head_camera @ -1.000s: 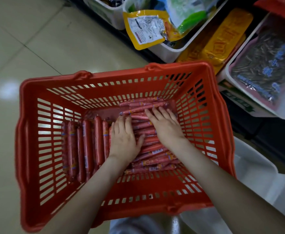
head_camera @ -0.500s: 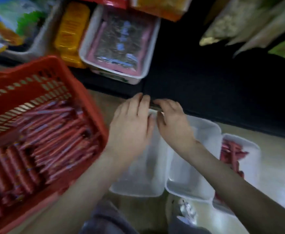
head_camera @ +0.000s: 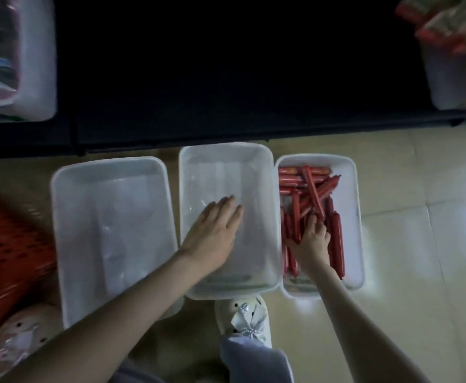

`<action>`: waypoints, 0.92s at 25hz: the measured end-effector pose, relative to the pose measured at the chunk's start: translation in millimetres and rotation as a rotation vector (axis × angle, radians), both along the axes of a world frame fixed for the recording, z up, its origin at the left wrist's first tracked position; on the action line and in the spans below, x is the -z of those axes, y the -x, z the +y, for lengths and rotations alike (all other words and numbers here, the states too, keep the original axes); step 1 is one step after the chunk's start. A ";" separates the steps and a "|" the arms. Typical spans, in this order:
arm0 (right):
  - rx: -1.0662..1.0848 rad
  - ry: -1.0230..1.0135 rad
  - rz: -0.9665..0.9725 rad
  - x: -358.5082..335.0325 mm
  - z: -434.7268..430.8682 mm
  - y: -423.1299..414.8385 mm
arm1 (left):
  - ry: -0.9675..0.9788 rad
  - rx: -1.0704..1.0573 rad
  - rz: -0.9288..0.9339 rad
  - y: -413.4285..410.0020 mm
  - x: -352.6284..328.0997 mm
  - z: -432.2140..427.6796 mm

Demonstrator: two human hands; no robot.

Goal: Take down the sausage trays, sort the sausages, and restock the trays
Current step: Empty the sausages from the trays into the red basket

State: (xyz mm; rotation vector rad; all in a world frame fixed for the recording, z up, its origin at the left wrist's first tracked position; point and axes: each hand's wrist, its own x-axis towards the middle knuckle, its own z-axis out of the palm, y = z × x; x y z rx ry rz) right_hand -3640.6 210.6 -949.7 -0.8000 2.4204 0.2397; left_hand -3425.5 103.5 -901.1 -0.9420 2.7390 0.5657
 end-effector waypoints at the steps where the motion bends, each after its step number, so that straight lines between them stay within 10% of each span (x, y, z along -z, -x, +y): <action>1: -0.060 -0.042 0.036 9.8 3.4 1.8 | 0.013 0.027 -0.034 4.5 5.7 0.4; 14: 0.338 0.172 -0.501 30.9 12.6 1.5 | -0.187 0.041 0.092 49.0 11.5 17.8; 23: 0.680 0.619 -1.068 -100.8 -11.5 -15.3 | -1.124 -0.529 0.248 44.6 -58.4 -11.8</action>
